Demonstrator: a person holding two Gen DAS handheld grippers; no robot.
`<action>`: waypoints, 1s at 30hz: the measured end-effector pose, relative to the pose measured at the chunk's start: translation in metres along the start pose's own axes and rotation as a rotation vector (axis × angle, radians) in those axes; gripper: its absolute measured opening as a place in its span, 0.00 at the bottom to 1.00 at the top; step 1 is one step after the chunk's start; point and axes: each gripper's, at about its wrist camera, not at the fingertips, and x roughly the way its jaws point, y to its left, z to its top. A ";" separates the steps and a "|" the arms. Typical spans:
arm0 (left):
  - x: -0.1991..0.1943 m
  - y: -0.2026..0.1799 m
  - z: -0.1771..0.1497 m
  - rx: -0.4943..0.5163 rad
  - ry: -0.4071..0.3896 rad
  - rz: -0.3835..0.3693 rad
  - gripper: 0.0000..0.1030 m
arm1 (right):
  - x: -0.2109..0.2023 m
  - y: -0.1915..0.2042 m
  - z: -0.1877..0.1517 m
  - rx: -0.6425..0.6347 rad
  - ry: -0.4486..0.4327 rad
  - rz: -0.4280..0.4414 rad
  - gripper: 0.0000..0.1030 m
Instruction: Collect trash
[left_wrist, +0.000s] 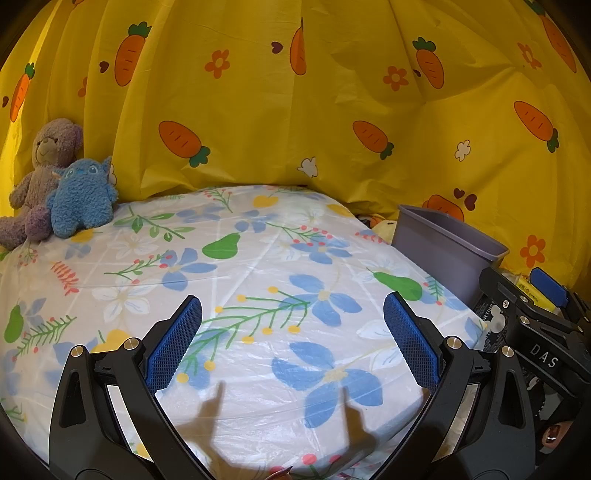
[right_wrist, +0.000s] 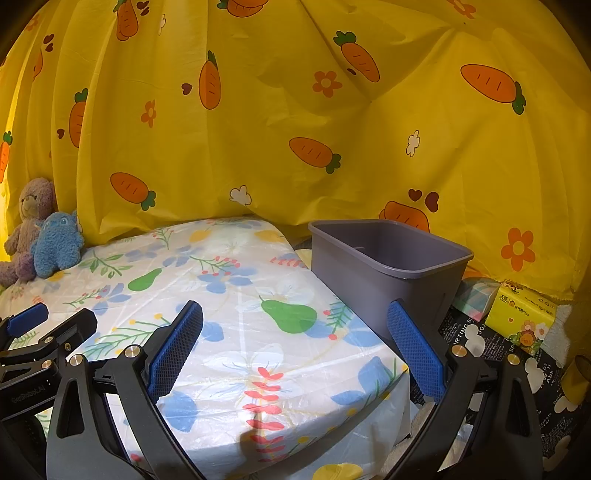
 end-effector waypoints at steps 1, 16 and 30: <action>0.000 0.001 -0.001 0.001 0.000 0.001 0.94 | 0.000 0.000 0.000 0.000 -0.001 0.001 0.93; 0.000 0.001 -0.001 0.002 -0.002 0.000 0.94 | 0.001 0.003 0.001 -0.002 -0.003 0.006 0.93; 0.000 0.002 0.002 0.004 -0.008 0.000 0.94 | 0.002 0.003 0.000 -0.001 -0.002 0.004 0.93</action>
